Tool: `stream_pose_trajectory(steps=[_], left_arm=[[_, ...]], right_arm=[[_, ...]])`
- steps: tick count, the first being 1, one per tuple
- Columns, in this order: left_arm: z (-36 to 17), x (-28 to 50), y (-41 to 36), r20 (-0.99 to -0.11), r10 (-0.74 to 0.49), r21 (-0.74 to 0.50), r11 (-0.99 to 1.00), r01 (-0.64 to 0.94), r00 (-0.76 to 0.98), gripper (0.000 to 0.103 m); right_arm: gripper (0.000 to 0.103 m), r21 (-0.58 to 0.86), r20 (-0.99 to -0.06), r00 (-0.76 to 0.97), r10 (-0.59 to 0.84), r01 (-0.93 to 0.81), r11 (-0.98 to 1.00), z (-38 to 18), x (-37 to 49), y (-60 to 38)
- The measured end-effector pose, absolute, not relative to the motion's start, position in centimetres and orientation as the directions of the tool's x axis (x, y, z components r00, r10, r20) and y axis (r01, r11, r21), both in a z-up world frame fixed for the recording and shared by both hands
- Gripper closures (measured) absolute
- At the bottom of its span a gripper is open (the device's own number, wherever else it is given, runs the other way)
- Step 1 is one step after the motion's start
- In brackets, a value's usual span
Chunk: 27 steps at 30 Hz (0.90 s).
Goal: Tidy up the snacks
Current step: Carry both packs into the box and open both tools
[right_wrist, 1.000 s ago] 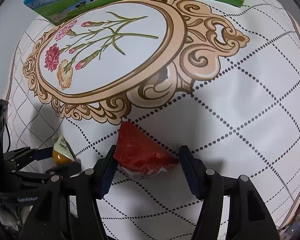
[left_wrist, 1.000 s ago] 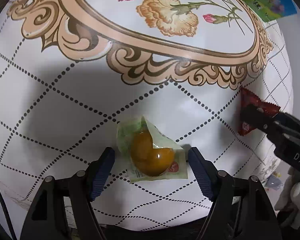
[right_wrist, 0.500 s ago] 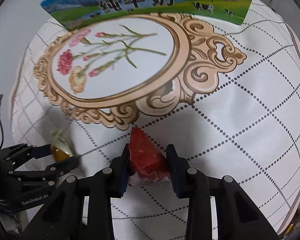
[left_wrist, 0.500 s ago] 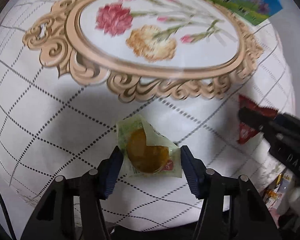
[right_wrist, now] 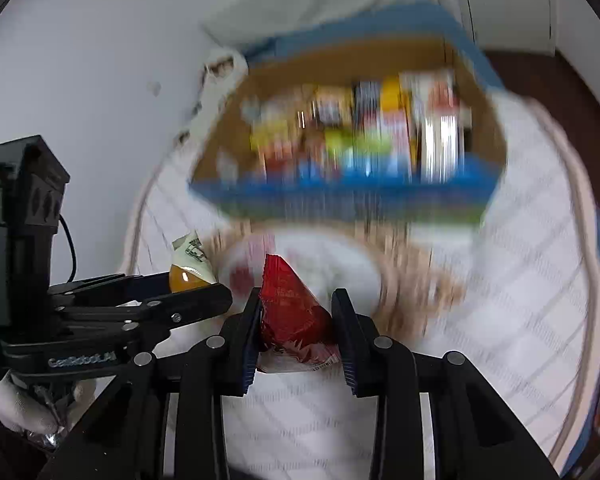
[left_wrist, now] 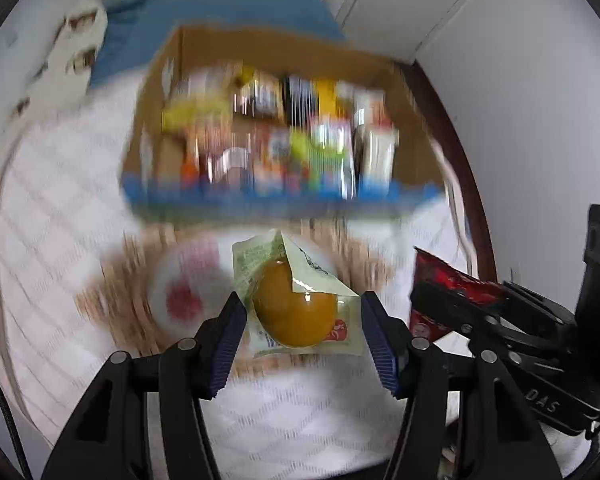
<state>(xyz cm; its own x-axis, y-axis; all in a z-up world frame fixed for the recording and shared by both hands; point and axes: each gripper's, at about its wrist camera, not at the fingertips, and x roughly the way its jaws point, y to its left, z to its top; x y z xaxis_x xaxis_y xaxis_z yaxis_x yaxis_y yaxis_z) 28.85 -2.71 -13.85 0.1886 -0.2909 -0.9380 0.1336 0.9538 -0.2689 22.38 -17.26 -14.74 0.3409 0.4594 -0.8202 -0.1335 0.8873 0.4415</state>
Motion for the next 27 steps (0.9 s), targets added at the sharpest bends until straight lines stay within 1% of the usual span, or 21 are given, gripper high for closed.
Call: stream_pose_trajectory(steps=[3, 6, 7, 11, 14, 16, 17, 18, 19, 20, 21, 27], left_arm=[[-12.7, 33.6, -2.0, -0.94, -0.248, -0.22, 0.965, 0.14, 0.234, 0.047], [-13.6, 38.3, -2.4, -0.953, -0.197, -0.169, 0.976, 0.135, 0.231, 0.047], [-13.8, 39.3, -2.7, -0.957, -0.184, -0.158, 0.979, 0.131, 0.224, 0.047], [-17.3, 44.4, -3.1, -0.977, -0.143, -0.124, 0.985, 0.123, 0.156, 0.046], [-20.5, 47.0, -3.6, -0.99, -0.112, -0.101, 0.987, 0.123, 0.089, 0.044], [-23.0, 48.3, -4.0, -0.995, -0.092, -0.086, 0.989, 0.121, 0.042, 0.044], [-24.0, 48.8, -4.0, -0.996, -0.083, -0.08, 0.99, 0.115, 0.019, 0.041], [-24.9, 49.3, -4.0, -0.997, -0.082, -0.082, 0.991, 0.108, 0.003, 0.033], [-25.3, 49.6, -3.9, -0.996, -0.085, -0.085, 0.991, 0.101, -0.001, 0.03], [-25.8, 49.9, -3.7, -0.997, -0.082, -0.081, 0.992, 0.091, 0.0, 0.023], [-26.0, 50.1, -3.7, -0.997, -0.08, -0.08, 0.993, 0.083, 0.0, 0.018], [-26.3, 49.9, -2.8, -0.997, -0.076, -0.075, 0.996, 0.049, 0.021, 0.018]], right_arm=[[0.067, 0.398, -0.823, 0.383, 0.419, -0.138, 0.907, -13.3, 27.0, -17.9], [0.067, 0.355, -0.847, 0.38, 0.371, -0.115, 0.928, -13.8, 31.5, -18.7], [0.067, 0.345, -0.858, 0.369, 0.358, -0.102, 0.933, -14.4, 33.1, -19.0], [0.067, 0.309, -0.911, 0.269, 0.312, -0.054, 0.949, -18.0, 37.7, -20.0], [0.063, 0.272, -0.945, 0.183, 0.271, -0.023, 0.962, -21.3, 39.6, -20.2], [0.044, 0.219, -0.965, 0.148, 0.217, -0.003, 0.976, -22.7, 40.5, -20.4], [0.019, 0.194, -0.972, 0.135, 0.191, 0.01, 0.981, -23.2, 40.8, -20.5], [0.004, 0.183, -0.975, 0.129, 0.179, 0.02, 0.983, -23.5, 40.9, -20.6], [0.004, 0.17, -0.978, 0.125, 0.165, 0.031, 0.985, -23.7, 41.2, -20.8], [0.004, 0.159, -0.981, 0.122, 0.153, 0.037, 0.987, -23.9, 41.3, -20.9], [0.004, 0.145, -0.983, 0.121, 0.139, 0.042, 0.989, -24.0, 41.3, -21.0], [0.003, 0.115, -0.987, 0.119, 0.109, 0.049, 0.992, -24.4, 41.6, -21.3]])
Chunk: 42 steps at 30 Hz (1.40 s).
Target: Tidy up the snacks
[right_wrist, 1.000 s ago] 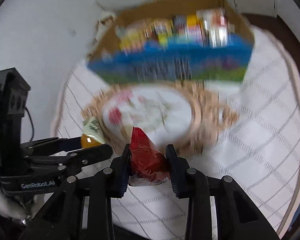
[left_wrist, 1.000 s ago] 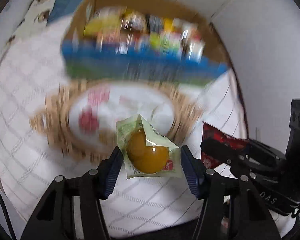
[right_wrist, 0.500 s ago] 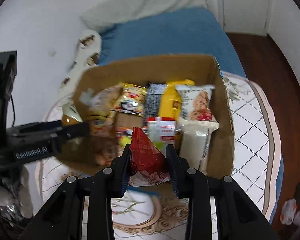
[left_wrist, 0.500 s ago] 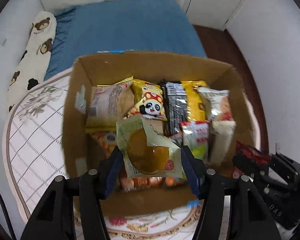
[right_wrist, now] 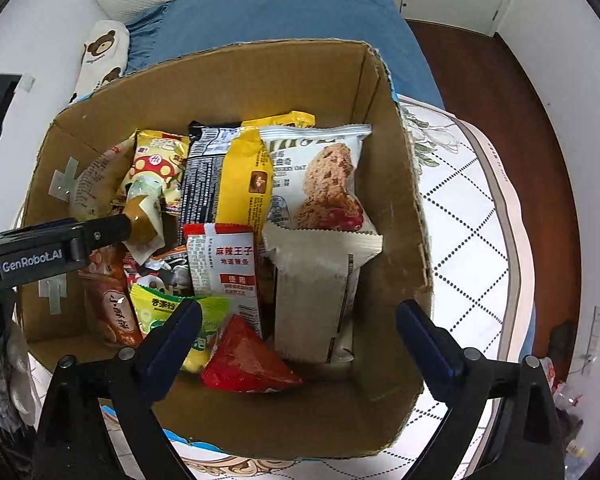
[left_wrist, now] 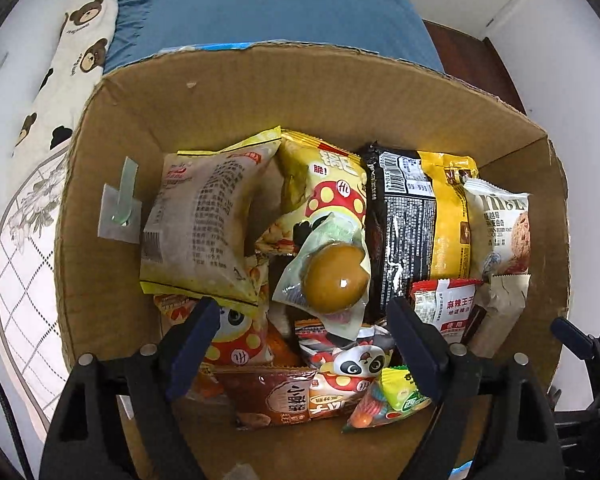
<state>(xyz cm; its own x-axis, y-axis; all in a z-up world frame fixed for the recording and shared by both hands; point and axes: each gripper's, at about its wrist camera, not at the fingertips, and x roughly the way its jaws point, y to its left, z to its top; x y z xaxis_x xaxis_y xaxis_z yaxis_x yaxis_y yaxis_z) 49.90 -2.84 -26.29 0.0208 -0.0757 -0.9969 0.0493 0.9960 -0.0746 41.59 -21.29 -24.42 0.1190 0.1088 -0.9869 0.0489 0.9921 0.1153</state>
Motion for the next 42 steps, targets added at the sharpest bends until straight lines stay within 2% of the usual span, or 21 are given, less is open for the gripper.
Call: stream_pose_trajectory(steps=[12, 29, 42], left_arm=[[-20.9, 44.8, -1.6, -0.979, -0.02, -0.014, 0.999, 0.031, 0.204, 0.018], [-9.2, 31.6, 0.9, -0.876, -0.003, -0.008, 1.0, -0.008, 0.483, 0.018], [-4.1, 20.6, 1.4, -0.82, -0.004, -0.015, 1.0, -0.014, 0.572, 0.018]], right_arm=[[0.003, 0.102, -0.972, 0.214, 0.093, 0.031, 0.994, -21.3, 38.5, -21.1], [0.0, 0.11, -0.876, 0.469, 0.11, -0.028, 0.994, -9.8, 26.6, -19.7], [0.0, 0.104, -0.772, 0.626, 0.113, -0.051, 0.993, -1.3, 14.9, -19.1]])
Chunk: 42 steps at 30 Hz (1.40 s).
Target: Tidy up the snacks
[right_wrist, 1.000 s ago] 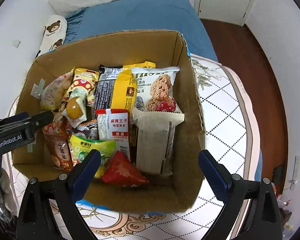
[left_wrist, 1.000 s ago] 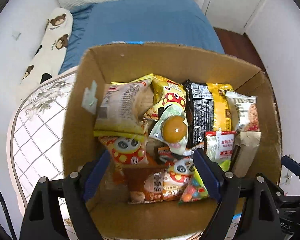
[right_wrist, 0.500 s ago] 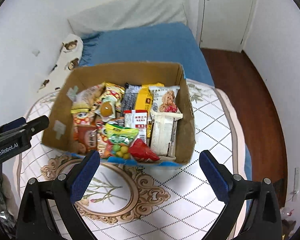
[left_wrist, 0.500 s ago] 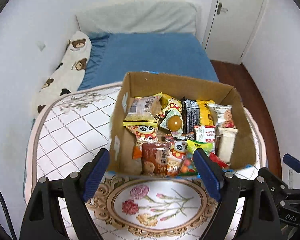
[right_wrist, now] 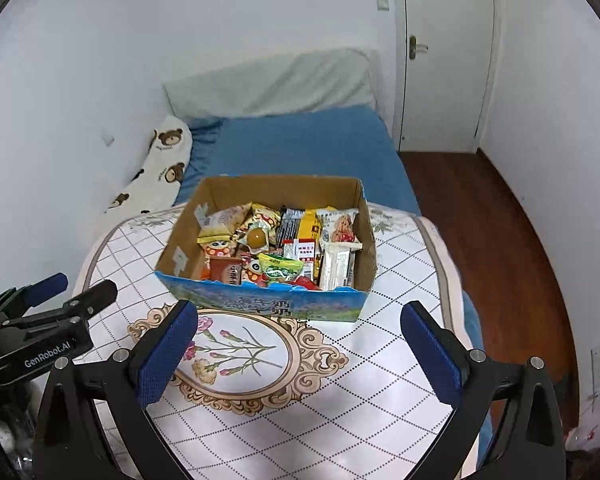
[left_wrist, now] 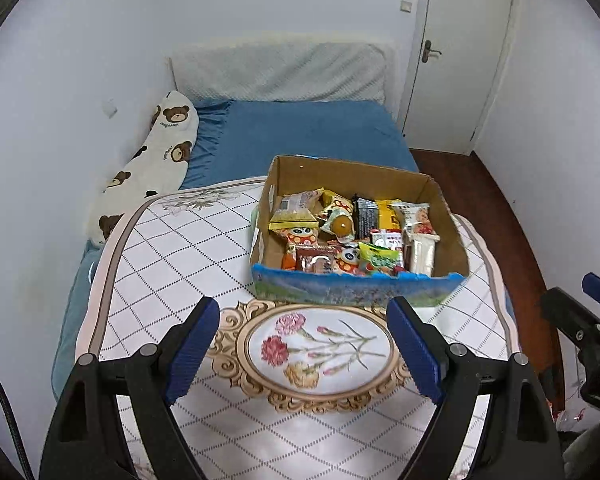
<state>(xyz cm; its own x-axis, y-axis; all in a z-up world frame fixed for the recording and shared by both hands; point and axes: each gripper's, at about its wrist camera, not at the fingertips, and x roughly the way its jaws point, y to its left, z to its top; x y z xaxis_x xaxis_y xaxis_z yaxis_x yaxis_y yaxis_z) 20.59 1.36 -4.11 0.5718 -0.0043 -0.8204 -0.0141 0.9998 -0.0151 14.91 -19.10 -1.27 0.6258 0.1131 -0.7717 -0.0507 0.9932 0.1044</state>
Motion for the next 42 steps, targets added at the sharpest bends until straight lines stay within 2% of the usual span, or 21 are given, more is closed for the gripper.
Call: stream_pose_trajectory(steps=[8, 19, 22, 23, 24, 42], left_arm=[[-1.8, 16.3, 1.0, -0.806, -0.021, -0.027, 1.0, -0.002, 0.591, 0.018], [-0.3, 13.9, 0.1, -0.773, -0.008, -0.008, 1.0, 0.002, 0.634, 0.018], [-0.6, 14.1, 0.2, -0.771, 0.003, -0.002, 1.0, -0.007, 0.636, 0.014], [-0.8, 14.4, 0.2, -0.774, 0.006, 0.002, 1.0, -0.007, 0.634, 0.005], [-0.9, 14.5, 0.2, -0.772, 0.007, 0.004, 1.0, -0.006, 0.635, 0.003], [-4.6, 20.8, -0.2, -0.771, 0.085, 0.058, 0.996, -0.063, 0.631, 0.002]], right_arm=[[0.0, 0.096, -0.733, 0.669, 0.119, -0.071, 0.993, 1.6, 10.2, -18.7], [0.0, 0.089, -0.73, 0.674, 0.111, -0.066, 0.994, 1.6, 8.2, -18.8], [0.0, 0.077, -0.726, 0.681, 0.095, -0.056, 0.995, 1.5, 8.2, -19.0], [0.0, 0.072, -0.725, 0.684, 0.088, -0.052, 0.996, 1.4, 8.4, -19.1], [0.0, 0.068, -0.723, 0.686, 0.085, -0.051, 0.996, 1.4, 8.6, -19.2], [0.0, 0.031, -0.714, 0.7, -0.007, 0.041, 0.999, -2.0, 15.1, -20.3]])
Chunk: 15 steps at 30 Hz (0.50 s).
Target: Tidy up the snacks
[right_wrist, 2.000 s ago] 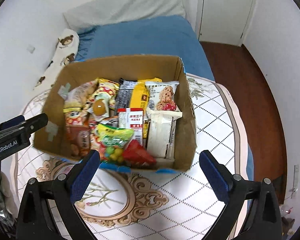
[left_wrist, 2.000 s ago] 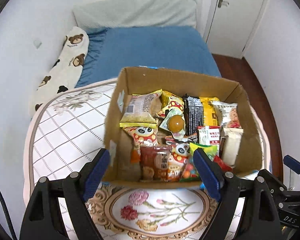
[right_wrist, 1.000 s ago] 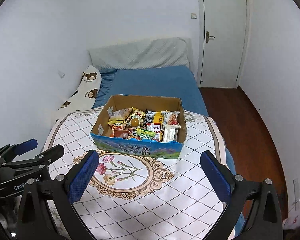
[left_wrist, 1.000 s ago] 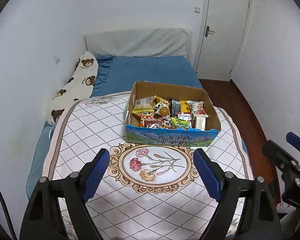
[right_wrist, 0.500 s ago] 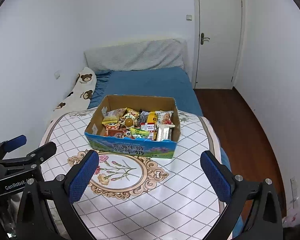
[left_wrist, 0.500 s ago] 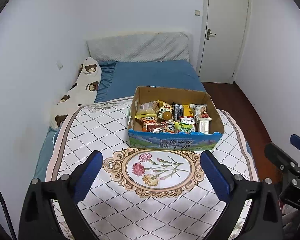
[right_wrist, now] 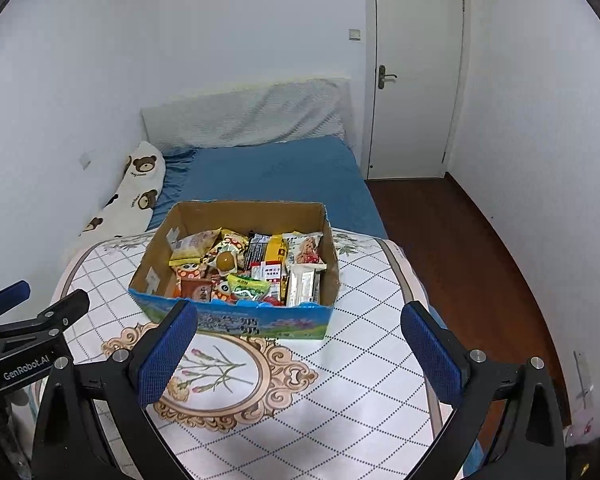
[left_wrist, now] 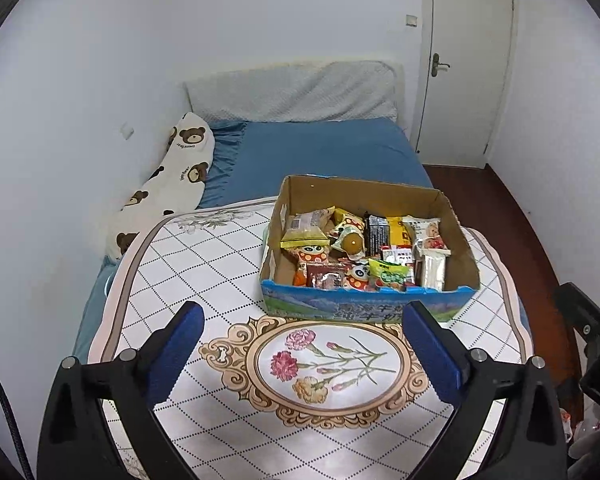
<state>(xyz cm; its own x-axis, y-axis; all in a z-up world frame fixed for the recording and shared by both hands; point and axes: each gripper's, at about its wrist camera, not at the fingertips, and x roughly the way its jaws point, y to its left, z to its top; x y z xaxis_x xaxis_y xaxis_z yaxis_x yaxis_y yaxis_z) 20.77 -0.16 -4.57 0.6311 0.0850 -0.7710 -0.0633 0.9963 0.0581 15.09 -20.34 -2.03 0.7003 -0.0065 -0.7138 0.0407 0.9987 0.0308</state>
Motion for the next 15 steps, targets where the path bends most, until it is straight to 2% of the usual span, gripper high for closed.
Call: stream_pose_trajectory(steps=[15], left_arm=[[-7.8, 24.7, -0.7, -0.805, 0.105, 0.083, 0.994, -0.065, 0.584, 0.002]], right_arm=[[0.0, 0.037, -0.746, 0.665, -0.027, 0.083, 0.996, -5.7, 19.4, -20.7]])
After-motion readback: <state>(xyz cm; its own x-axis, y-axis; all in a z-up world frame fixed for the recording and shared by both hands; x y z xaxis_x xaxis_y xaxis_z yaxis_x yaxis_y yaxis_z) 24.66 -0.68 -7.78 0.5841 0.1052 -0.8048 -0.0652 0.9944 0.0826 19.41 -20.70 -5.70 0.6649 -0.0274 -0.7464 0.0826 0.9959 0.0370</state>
